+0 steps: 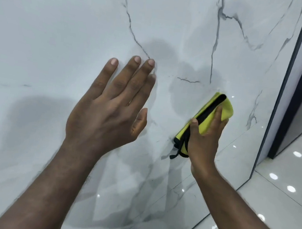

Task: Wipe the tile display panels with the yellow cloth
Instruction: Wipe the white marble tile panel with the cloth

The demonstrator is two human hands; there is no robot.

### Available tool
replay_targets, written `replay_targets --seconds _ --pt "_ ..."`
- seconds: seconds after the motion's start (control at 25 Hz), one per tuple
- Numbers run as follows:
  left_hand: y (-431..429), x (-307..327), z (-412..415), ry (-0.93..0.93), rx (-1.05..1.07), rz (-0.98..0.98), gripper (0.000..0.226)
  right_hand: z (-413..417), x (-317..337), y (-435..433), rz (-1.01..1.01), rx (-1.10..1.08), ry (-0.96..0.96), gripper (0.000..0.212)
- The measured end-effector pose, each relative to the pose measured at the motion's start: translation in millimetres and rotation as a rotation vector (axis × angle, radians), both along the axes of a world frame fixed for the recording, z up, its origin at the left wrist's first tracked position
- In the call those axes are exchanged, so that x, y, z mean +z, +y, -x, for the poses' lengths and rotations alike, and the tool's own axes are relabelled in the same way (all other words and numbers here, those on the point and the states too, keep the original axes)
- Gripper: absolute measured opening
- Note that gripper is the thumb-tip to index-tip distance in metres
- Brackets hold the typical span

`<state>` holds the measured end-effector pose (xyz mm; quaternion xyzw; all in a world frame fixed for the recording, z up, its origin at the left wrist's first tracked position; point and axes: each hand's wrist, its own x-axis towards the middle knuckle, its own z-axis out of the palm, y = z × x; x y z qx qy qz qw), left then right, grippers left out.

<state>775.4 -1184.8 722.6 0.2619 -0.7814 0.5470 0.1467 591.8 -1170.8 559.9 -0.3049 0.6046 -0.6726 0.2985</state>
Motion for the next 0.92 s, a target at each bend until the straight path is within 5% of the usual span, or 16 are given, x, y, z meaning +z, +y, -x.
replay_targets --seconds 0.16,0.32,0.48,0.64,0.8,0.92 --pt "-2 -2 1 -0.006 0.02 -0.024 0.064 10 -8 3 0.205 0.036 0.307 0.078" --pt "-1 -2 1 -0.008 0.016 0.0 0.063 15 -8 -6 0.015 -0.034 0.026 0.076" --pt "-2 -3 2 -0.01 0.009 0.009 0.062 16 0 -10 0.231 -0.052 0.398 0.077" --pt "-2 -3 2 -0.024 0.025 0.028 0.062 18 -3 -13 -0.029 -0.017 0.044 0.078" --pt "-3 -1 3 -0.032 0.018 0.034 0.062 41 45 -27 0.3 -0.106 0.609 0.074" --pt "6 3 0 0.072 -0.006 -0.052 0.059 43 83 -36 0.15 -0.138 0.241 0.075"
